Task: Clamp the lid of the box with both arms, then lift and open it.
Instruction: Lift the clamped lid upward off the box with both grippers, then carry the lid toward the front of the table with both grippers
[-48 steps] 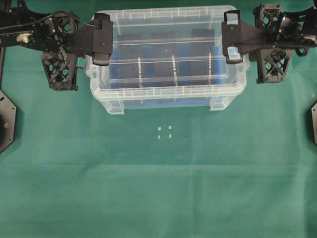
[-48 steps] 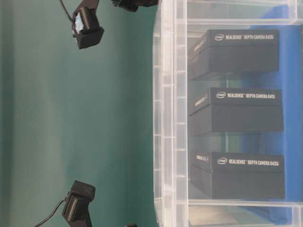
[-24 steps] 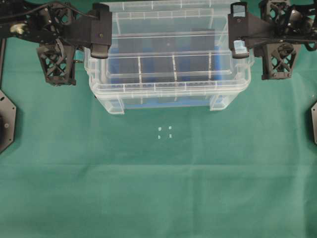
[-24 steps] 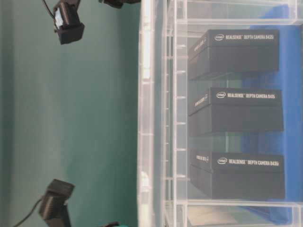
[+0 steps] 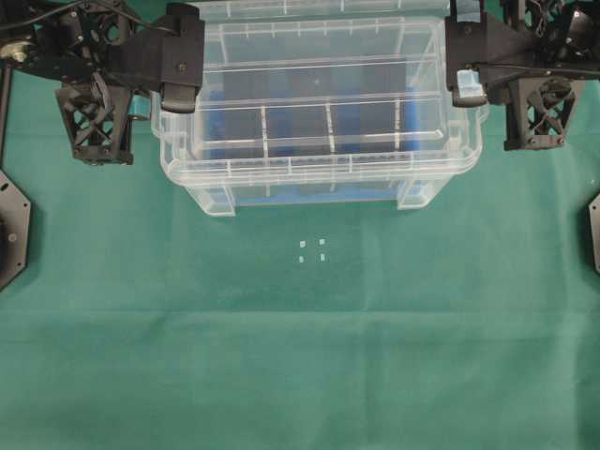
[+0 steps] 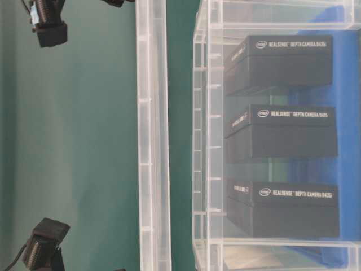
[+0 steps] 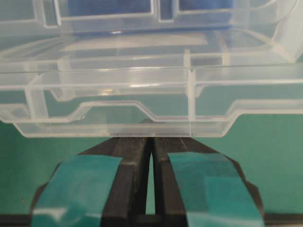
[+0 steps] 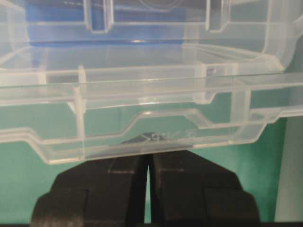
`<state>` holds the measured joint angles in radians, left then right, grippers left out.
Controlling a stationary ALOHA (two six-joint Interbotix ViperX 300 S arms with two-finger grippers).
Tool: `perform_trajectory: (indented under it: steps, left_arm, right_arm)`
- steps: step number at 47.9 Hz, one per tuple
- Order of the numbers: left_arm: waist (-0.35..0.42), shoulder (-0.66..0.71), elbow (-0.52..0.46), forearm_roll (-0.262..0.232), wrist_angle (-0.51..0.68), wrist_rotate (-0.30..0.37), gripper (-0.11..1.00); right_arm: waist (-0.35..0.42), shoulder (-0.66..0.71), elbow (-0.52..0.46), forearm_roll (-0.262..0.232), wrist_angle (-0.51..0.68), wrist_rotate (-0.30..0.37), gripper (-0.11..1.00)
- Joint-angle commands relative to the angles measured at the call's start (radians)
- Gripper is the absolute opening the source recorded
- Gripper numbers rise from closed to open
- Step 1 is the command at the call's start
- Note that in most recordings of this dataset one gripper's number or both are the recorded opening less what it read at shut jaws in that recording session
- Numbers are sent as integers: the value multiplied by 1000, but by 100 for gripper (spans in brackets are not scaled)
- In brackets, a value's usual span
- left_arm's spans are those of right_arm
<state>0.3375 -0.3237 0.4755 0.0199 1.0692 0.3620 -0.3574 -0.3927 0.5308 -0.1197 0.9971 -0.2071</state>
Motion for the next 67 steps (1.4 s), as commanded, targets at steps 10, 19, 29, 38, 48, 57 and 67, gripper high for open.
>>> perform_trajectory:
  steps: [10,19,29,38,48,57,67]
  left_arm:
    - [-38,-14,-57,-5,-3,-20,1]
    - [-80,-15,-57,-5,11,-54,1]
    - [-152,-15,-63,-2,49,-117,1]
    - [-213,-20,-54,0,55,-179,1]
    - [-291,-21,-49,0,55,-265,1]
    - [-357,-21,-46,2,57,-333,1]
    - [-426,-21,-41,3,57,-410,1]
  right_arm:
    - [48,-9,-49,9,9,12,0]
    - [87,-11,-64,9,54,18,0]
    - [158,-17,-75,-9,74,133,0]
    - [259,-17,-72,-57,84,238,0]
    - [350,-15,-69,-69,126,339,0]
    - [436,-12,-67,-71,140,428,0]
    - [518,-5,-69,-101,140,534,0]
